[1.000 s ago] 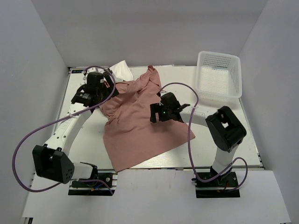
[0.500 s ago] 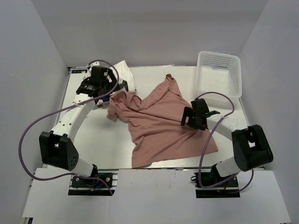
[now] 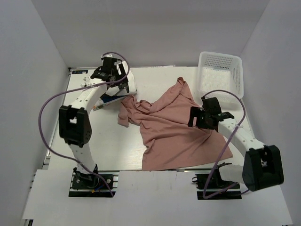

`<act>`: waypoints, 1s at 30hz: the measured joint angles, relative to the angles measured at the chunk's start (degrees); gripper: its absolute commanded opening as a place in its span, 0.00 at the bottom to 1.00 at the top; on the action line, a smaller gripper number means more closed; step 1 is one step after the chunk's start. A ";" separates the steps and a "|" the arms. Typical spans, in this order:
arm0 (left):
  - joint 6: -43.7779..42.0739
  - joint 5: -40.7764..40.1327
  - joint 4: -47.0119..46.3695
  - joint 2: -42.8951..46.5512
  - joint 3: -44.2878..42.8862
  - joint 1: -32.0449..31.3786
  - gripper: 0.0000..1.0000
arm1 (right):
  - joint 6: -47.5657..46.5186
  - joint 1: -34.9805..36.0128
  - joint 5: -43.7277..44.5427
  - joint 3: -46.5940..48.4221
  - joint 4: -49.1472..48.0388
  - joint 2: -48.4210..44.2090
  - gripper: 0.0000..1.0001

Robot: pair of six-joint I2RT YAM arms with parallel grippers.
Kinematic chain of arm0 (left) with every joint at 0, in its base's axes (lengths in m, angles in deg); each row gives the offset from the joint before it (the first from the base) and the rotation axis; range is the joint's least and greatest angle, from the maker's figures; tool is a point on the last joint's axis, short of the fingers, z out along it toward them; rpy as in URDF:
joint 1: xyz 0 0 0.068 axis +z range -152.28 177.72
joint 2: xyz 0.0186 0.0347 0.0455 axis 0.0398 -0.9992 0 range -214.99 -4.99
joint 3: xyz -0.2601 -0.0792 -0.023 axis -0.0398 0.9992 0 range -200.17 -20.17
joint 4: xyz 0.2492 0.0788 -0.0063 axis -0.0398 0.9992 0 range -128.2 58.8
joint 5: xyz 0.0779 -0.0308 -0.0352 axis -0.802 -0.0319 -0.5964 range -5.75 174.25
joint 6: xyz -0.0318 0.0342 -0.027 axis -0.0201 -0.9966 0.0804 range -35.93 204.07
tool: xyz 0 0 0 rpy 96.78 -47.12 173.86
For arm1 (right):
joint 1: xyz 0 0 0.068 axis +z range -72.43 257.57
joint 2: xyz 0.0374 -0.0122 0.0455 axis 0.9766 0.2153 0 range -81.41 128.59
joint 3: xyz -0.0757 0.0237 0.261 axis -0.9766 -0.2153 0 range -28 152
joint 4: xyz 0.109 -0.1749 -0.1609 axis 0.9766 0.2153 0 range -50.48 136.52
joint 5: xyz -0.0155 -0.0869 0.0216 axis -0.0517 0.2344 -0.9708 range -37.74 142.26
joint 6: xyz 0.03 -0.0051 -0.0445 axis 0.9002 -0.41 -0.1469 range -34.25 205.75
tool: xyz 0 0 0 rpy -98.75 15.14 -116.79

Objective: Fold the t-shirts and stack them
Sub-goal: Put the neatly folded tshirt into the corner of the board with the left arm

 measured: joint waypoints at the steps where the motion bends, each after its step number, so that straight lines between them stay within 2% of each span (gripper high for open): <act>1: -0.11 -0.48 0.07 -2.54 -2.27 0.00 1.00 | -0.52 0.48 -1.20 0.70 -0.09 -1.38 0.90; 6: 2.23 -5.73 4.57 -17.22 -16.92 0.63 1.00 | -2.14 2.10 -5.05 1.49 -2.10 -5.49 0.90; 9: 5.46 -6.69 4.55 -20.72 -14.86 2.82 1.00 | -2.71 2.14 -5.11 1.49 -2.19 -5.33 0.90; 15: 8.39 -4.61 -3.69 -17.68 -7.67 8.39 1.00 | -2.84 2.14 -5.11 1.49 -2.49 -4.02 0.90; 21: 2.38 -1.20 -10.56 -19.41 -7.63 14.43 1.00 | -2.80 2.14 -5.14 1.49 -3.98 -2.40 0.90; 30: -5.79 7.93 -18.14 -31.71 -22.73 24.37 1.00 | -2.71 2.14 -5.57 4.50 -6.16 1.60 0.90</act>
